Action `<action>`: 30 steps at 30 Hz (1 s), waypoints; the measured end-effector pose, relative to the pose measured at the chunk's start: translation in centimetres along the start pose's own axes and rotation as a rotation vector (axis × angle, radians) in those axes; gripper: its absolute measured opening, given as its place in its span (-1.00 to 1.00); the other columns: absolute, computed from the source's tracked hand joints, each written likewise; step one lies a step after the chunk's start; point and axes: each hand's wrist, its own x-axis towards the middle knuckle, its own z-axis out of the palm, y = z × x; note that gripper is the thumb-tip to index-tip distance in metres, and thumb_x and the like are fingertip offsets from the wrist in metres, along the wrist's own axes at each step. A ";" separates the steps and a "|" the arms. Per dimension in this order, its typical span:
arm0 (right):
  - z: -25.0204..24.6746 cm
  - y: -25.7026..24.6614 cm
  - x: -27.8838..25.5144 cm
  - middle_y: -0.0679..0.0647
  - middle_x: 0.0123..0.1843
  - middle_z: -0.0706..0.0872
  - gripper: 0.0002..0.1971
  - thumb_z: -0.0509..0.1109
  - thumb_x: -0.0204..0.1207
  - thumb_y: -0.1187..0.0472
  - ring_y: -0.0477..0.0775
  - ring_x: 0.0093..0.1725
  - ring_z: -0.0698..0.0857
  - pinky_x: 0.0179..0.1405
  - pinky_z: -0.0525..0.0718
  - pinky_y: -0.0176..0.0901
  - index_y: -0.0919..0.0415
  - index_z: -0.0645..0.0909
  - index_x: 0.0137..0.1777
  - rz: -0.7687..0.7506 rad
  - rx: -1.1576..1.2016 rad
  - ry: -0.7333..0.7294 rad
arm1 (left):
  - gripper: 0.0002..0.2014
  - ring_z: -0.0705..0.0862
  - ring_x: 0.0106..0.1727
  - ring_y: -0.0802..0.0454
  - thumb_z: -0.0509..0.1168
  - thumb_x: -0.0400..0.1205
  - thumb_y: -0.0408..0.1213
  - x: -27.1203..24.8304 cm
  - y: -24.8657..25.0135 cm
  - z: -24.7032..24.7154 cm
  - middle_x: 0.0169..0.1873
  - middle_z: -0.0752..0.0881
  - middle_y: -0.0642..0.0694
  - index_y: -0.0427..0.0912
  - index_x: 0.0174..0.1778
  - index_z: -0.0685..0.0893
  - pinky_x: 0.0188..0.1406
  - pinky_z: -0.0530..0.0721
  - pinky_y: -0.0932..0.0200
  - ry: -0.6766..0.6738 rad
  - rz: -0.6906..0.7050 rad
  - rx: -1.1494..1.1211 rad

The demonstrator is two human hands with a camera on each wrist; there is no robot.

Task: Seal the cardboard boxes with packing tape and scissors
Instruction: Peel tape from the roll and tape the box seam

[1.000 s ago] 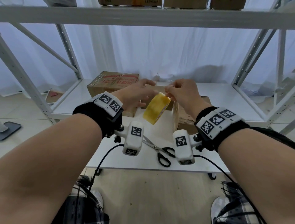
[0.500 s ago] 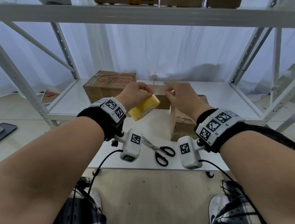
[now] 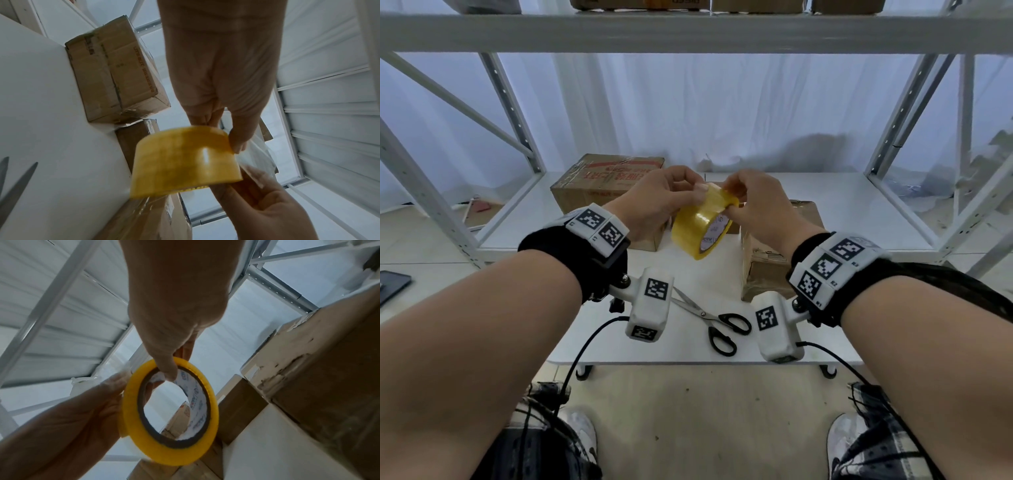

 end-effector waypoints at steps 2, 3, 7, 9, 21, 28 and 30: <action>-0.1 0.1 -0.1 0.16 -0.01 0.68 -0.72 0.49 0.41 0.33 0.11 -0.02 0.64 0.02 0.65 -0.01 0.22 0.53 0.07 0.000 0.028 -0.010 | -0.90 0.69 -0.26 0.11 0.33 0.61 -0.48 -0.1 -0.1 -0.1 -0.30 0.75 0.00 -0.19 -0.11 0.60 -0.22 0.66 0.28 -0.037 -0.016 0.014; -0.1 0.2 -0.1 0.15 -0.02 0.65 -0.67 0.50 0.41 0.34 0.09 -0.04 0.62 -0.03 0.65 -0.06 0.20 0.48 0.11 0.017 0.048 -0.033 | -0.89 0.67 -0.21 0.06 0.33 0.61 -0.49 -0.2 -0.2 -0.1 -0.29 0.75 -0.02 -0.19 -0.12 0.60 -0.14 0.63 0.21 -0.052 -0.019 0.028; -0.1 0.8 0.1 0.03 -0.02 0.61 -0.54 0.52 0.40 0.33 0.02 -0.01 0.59 0.01 0.60 -0.14 0.23 0.49 0.28 0.149 0.030 -0.125 | -0.85 0.63 -0.14 -0.02 0.43 0.54 -0.47 -0.4 -0.1 0.1 -0.10 0.72 -0.33 -0.13 -0.20 0.66 -0.06 0.57 0.04 -0.080 -0.009 0.138; 0.0 1.0 0.2 0.04 -0.02 0.62 -0.64 0.49 0.39 0.37 0.06 0.01 0.61 0.05 0.62 -0.10 0.22 0.56 0.18 0.133 -0.014 -0.104 | -0.86 0.60 -0.18 -0.01 0.43 0.53 -0.43 -0.5 -0.1 0.4 -0.19 0.70 -0.27 -0.11 -0.21 0.65 -0.12 0.57 0.13 -0.120 -0.020 0.164; 0.1 1.3 -0.4 0.01 -0.12 0.57 -0.46 0.59 0.35 0.36 -0.01 -0.15 0.58 0.05 0.65 0.02 0.22 0.39 0.24 0.173 0.144 -0.165 | -0.65 0.67 -0.01 -0.09 0.42 0.50 -0.56 -0.6 -0.3 1.3 0.06 0.65 -0.28 -0.05 0.03 0.57 0.09 0.67 0.02 -0.201 -0.045 0.225; 0.1 0.7 -0.6 0.07 0.02 0.53 -0.47 0.55 0.42 0.27 -0.08 -0.10 0.50 0.03 0.58 -0.13 0.18 0.40 0.33 0.086 0.097 -0.162 | -0.24 0.65 0.29 -0.12 0.34 0.54 -0.63 -0.4 -0.2 1.4 0.30 0.63 -0.27 -0.11 0.62 0.24 0.28 0.63 0.13 -0.287 -0.247 0.126; 0.1 0.6 -0.4 0.06 0.16 0.48 -0.37 0.52 0.45 0.24 -0.02 0.06 0.53 0.12 0.57 -0.15 0.19 0.34 0.48 0.125 0.058 -0.153 | -0.25 0.66 0.24 -0.04 0.34 0.53 -0.64 -0.3 -0.3 1.4 0.28 0.63 -0.19 -0.12 0.61 0.26 0.23 0.64 0.19 -0.277 -0.229 0.132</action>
